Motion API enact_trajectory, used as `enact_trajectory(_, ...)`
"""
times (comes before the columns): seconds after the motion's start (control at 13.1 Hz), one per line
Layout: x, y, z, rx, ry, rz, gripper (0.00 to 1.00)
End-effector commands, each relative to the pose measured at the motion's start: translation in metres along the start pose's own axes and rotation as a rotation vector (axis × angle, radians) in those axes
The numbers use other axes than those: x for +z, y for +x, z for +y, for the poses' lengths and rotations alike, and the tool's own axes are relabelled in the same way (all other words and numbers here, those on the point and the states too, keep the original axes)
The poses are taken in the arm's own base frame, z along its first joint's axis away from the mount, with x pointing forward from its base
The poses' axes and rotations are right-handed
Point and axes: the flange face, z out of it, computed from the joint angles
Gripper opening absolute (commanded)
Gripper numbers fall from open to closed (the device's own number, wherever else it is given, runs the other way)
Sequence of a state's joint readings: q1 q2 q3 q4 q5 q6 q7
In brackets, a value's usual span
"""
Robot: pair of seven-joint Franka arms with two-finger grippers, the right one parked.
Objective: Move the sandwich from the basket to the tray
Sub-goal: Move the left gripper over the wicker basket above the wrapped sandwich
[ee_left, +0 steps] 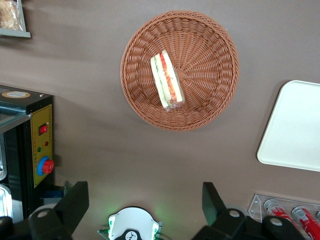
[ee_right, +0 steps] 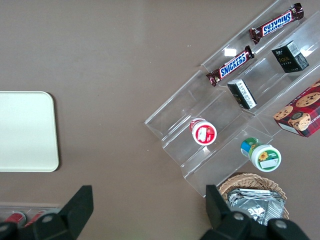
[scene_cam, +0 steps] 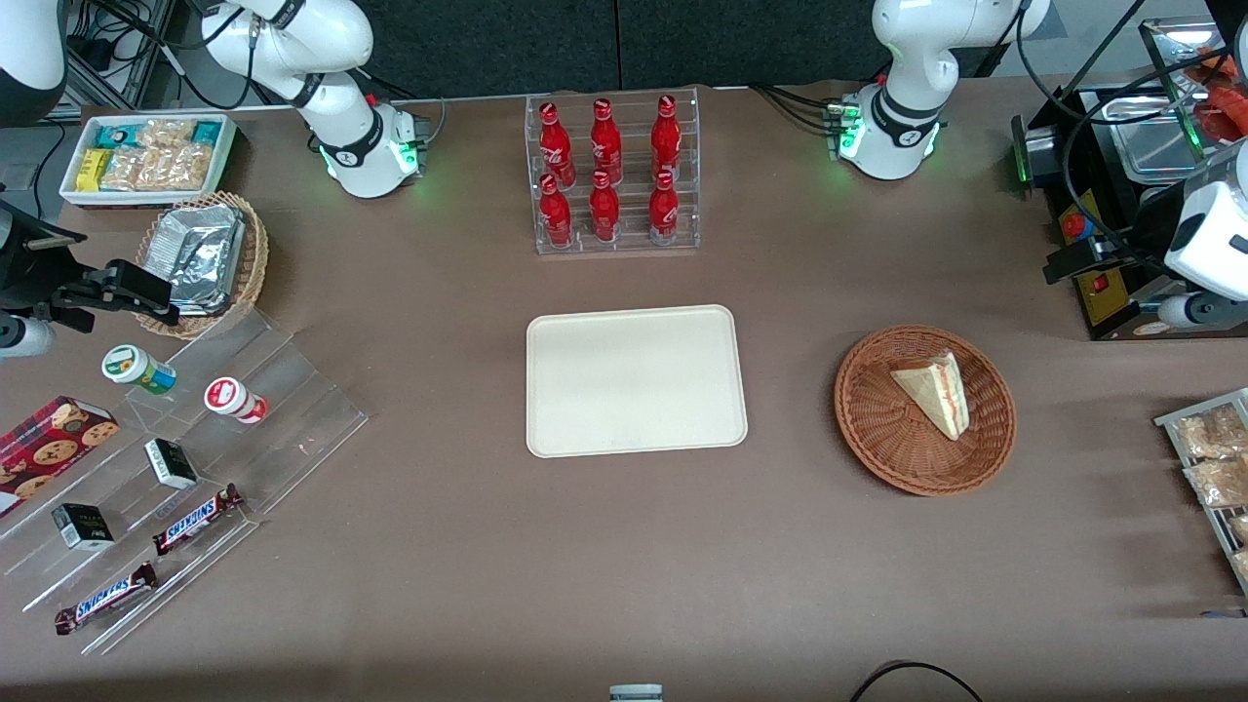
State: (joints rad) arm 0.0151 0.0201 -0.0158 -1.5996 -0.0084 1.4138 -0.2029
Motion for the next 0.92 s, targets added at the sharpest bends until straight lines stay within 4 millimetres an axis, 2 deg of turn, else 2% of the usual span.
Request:
enact_trajectory(0.0,-0.004,0.005,0.000,0.019,0.007,-0.005,1.00)
enact_trajectory(0.23,0.007,0.012,0.002,0.014,0.001,-0.020,1.00)
enact_trajectory(0.53,0.043,0.025,0.005,0.013,-0.009,-0.005,1.00)
enact_trajectory(0.61,0.056,0.029,0.006,0.013,-0.009,-0.002,1.00)
enact_trajectory(0.84,0.117,0.040,0.003,-0.002,-0.012,0.006,1.00)
